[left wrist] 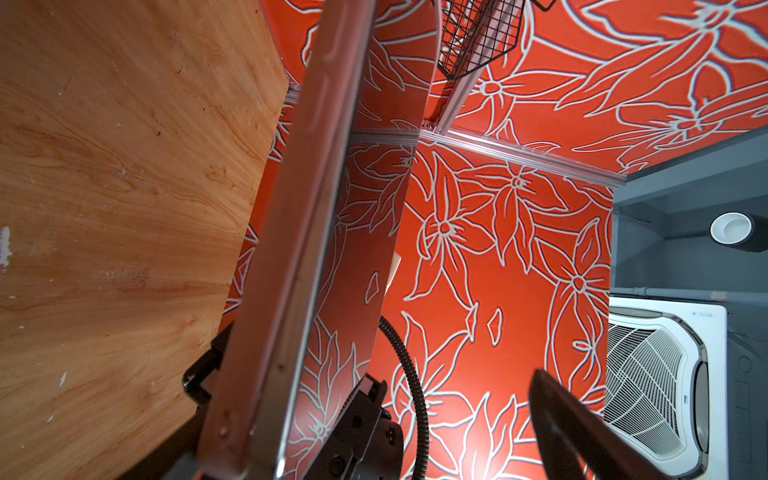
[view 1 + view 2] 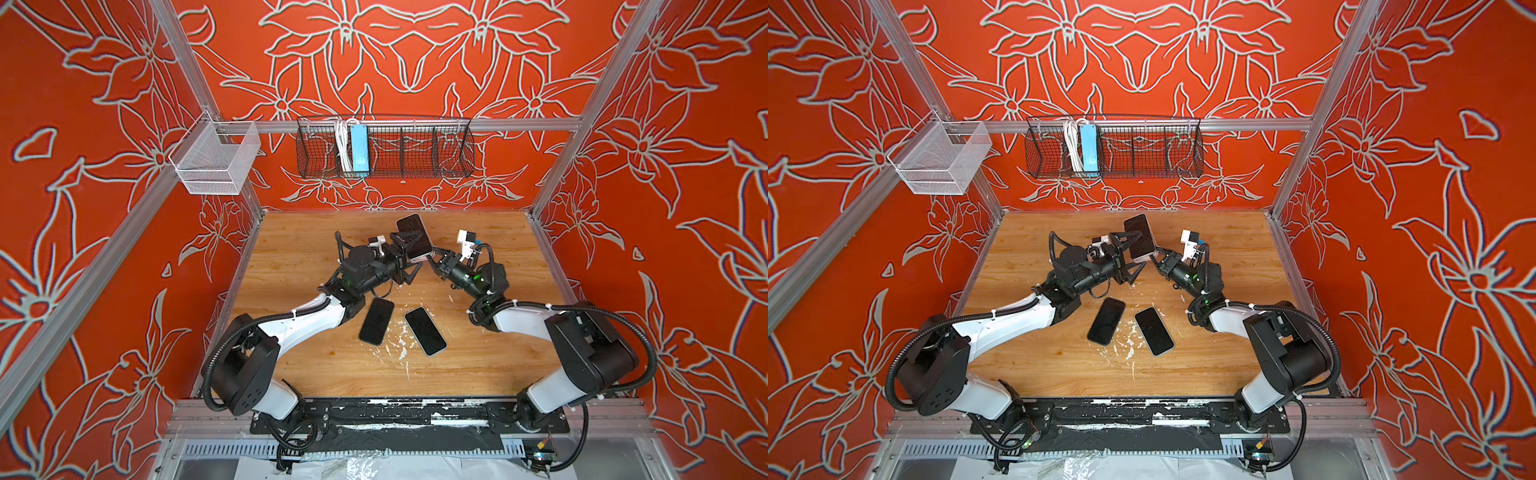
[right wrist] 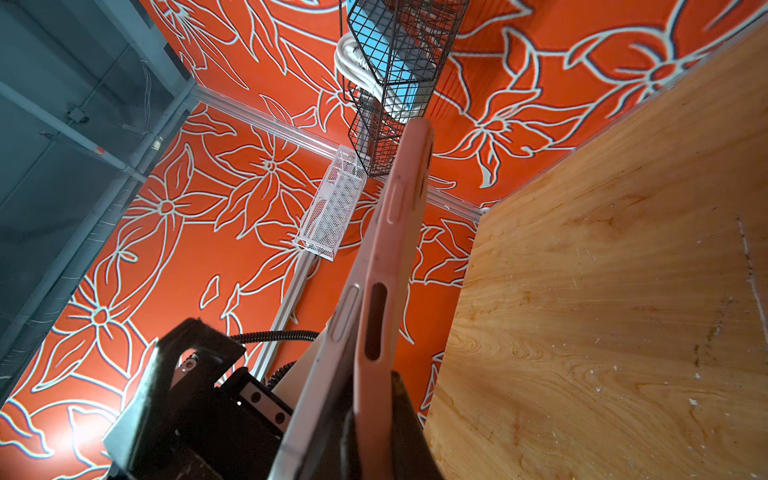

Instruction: Take the phone out of the phone case

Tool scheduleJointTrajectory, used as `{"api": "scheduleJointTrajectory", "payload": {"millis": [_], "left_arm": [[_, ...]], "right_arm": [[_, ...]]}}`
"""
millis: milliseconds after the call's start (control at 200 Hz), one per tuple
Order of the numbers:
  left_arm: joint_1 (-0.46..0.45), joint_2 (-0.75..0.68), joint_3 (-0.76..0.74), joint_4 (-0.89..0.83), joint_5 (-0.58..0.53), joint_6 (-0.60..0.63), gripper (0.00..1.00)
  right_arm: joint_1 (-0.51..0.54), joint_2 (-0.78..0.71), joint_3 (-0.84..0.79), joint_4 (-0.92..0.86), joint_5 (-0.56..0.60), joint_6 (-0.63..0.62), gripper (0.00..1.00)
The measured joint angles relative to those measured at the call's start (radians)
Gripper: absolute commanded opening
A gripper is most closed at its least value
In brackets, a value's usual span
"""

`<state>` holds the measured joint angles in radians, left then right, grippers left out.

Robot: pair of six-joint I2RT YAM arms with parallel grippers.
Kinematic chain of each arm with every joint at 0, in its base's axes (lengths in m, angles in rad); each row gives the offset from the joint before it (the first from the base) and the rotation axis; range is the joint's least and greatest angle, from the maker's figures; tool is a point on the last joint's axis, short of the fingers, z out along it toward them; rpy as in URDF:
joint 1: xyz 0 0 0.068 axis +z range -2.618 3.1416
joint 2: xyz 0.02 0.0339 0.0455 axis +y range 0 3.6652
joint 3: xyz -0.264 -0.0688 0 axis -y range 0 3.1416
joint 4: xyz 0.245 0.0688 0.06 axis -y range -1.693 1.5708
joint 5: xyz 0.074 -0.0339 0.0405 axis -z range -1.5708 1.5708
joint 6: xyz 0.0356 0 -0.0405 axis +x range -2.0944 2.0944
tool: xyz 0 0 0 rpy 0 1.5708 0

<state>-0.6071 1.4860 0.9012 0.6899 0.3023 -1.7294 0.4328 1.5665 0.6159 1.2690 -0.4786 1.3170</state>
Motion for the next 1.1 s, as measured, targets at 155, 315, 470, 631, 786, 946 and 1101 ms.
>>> {"api": "scheduleJointTrajectory", "payload": {"millis": [155, 315, 470, 631, 786, 946, 1101], "left_arm": [[-0.003, -0.01, 0.001, -0.01, 0.012, 0.003, 0.98], [-0.006, -0.041, -0.002, -0.03, 0.013, 0.012, 0.97], [-0.01, -0.065, -0.002, -0.016, 0.013, 0.023, 0.97], [-0.01, -0.07, -0.002, 0.007, 0.014, 0.025, 0.97], [-0.01, -0.07, -0.002, 0.009, 0.013, 0.026, 0.97], [-0.01, -0.062, -0.002, 0.023, 0.015, 0.023, 0.97], [-0.01, -0.053, -0.002, 0.023, 0.016, 0.022, 0.97]], "right_arm": [[0.0, 0.0, 0.0, 0.001, 0.0, -0.001, 0.0], [0.001, 0.0, 0.007, 0.02, -0.003, -0.001, 0.0], [0.0, 0.004, 0.012, 0.018, -0.004, -0.005, 0.0], [0.0, 0.01, 0.012, -0.002, -0.004, -0.006, 0.0], [0.0, 0.01, 0.012, -0.002, -0.004, -0.008, 0.0], [0.0, 0.01, 0.011, -0.002, -0.004, -0.009, 0.0], [0.0, 0.01, 0.011, -0.002, -0.004, -0.009, 0.0]]}}
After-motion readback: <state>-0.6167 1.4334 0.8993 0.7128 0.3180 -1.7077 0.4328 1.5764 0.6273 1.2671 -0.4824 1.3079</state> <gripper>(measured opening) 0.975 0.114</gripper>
